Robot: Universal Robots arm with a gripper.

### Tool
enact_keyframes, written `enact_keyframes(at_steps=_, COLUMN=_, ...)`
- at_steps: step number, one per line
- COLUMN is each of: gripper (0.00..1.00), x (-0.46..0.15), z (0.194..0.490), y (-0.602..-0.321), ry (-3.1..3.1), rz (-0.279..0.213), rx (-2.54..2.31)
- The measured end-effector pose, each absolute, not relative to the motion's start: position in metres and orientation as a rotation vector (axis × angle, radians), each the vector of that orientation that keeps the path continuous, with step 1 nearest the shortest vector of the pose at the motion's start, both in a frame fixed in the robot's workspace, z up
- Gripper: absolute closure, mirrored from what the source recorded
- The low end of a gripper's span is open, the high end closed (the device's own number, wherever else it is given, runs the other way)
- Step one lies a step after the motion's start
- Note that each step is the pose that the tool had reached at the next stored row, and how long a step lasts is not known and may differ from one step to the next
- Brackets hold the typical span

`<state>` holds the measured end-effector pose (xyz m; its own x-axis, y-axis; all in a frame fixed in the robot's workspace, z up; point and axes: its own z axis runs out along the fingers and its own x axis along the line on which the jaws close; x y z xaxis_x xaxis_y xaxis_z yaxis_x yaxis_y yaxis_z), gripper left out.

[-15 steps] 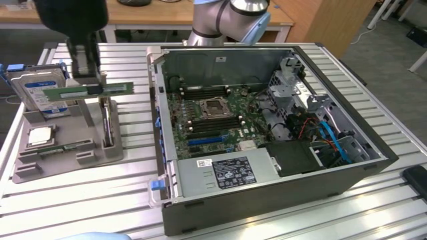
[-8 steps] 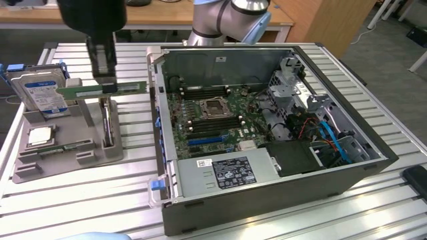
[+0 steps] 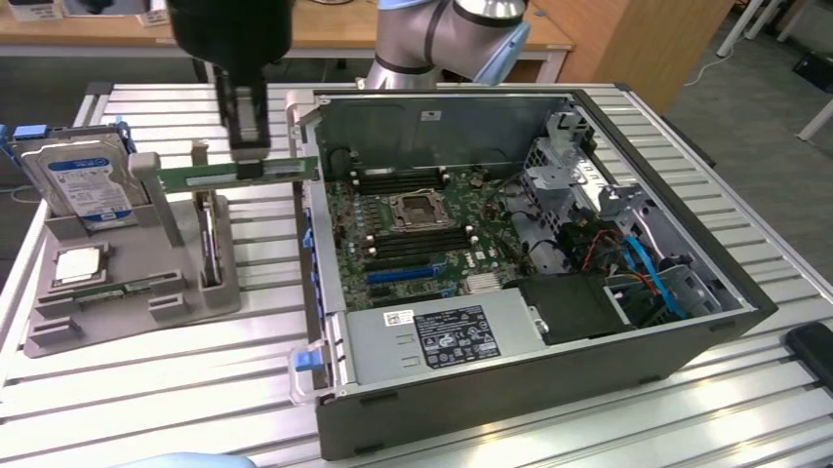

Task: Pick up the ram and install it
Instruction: 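Pick up the ram and move it above insertion slot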

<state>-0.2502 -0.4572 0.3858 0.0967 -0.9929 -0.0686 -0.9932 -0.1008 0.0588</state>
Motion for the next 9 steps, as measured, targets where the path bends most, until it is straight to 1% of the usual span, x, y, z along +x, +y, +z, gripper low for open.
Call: enact_keyframes(at_steps=9, gripper=0.87, x=-0.215, z=0.386, y=-0.457, ry=2.103, rz=0.145, rx=-2.323)
